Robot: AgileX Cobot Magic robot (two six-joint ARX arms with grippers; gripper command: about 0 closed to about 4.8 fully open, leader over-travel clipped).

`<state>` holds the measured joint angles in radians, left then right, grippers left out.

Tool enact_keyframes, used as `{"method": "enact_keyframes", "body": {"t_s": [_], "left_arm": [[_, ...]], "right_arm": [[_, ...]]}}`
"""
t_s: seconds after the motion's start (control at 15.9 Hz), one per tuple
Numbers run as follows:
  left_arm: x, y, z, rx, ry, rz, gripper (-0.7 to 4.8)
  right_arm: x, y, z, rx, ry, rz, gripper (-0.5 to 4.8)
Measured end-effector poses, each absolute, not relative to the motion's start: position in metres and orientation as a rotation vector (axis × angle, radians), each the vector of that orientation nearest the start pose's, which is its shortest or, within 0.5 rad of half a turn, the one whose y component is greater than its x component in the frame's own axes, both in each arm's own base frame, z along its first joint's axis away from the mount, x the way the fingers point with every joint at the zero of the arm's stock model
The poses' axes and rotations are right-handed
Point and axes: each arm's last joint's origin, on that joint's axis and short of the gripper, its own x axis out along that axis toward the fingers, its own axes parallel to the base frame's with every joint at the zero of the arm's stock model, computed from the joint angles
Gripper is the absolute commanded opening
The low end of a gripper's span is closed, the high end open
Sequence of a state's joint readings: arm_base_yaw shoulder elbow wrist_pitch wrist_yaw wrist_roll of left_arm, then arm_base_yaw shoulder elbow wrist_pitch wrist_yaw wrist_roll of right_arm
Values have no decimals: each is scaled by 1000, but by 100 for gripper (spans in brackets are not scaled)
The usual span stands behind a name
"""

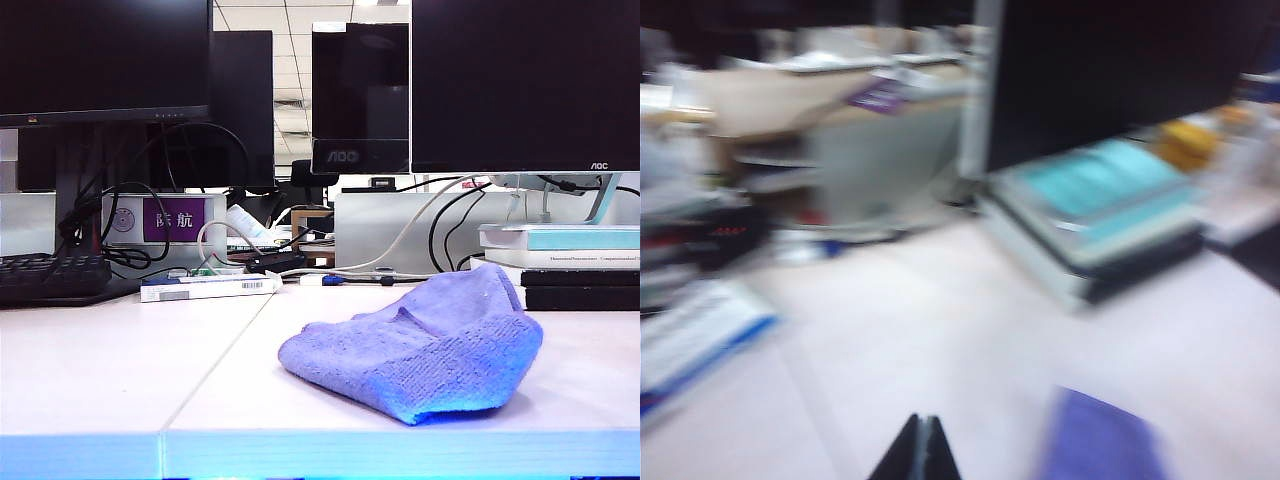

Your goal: Wipe the table from front to back using the rag.

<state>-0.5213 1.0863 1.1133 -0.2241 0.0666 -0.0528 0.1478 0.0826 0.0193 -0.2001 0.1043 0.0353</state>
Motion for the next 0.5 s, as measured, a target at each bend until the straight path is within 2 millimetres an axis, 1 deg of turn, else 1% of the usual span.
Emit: {"method": "enact_keyframes", "body": {"t_s": [0.06,0.13,0.19,0.25,0.31,0.38,0.44,0.5], "left_arm": [[205,-114,385,11,207,-506,-4],[206,-104,384,43,219,-407,-4],[201,-95,383,72,245,-357,-4],[192,-85,380,83,246,-331,-4],[184,-76,372,89,237,-318,-4],[180,-67,359,83,221,-298,-4],[176,-54,337,74,193,-249,-4],[171,-45,319,72,177,-215,-4]], "right_arm": [[98,12,145,2,262,39,62],[98,12,145,2,262,39,62],[98,12,145,2,262,39,63],[98,12,145,2,262,39,62],[98,12,145,2,262,39,62],[98,12,145,2,262,39,62],[98,12,145,2,262,39,62],[98,12,145,2,262,39,62]]}}
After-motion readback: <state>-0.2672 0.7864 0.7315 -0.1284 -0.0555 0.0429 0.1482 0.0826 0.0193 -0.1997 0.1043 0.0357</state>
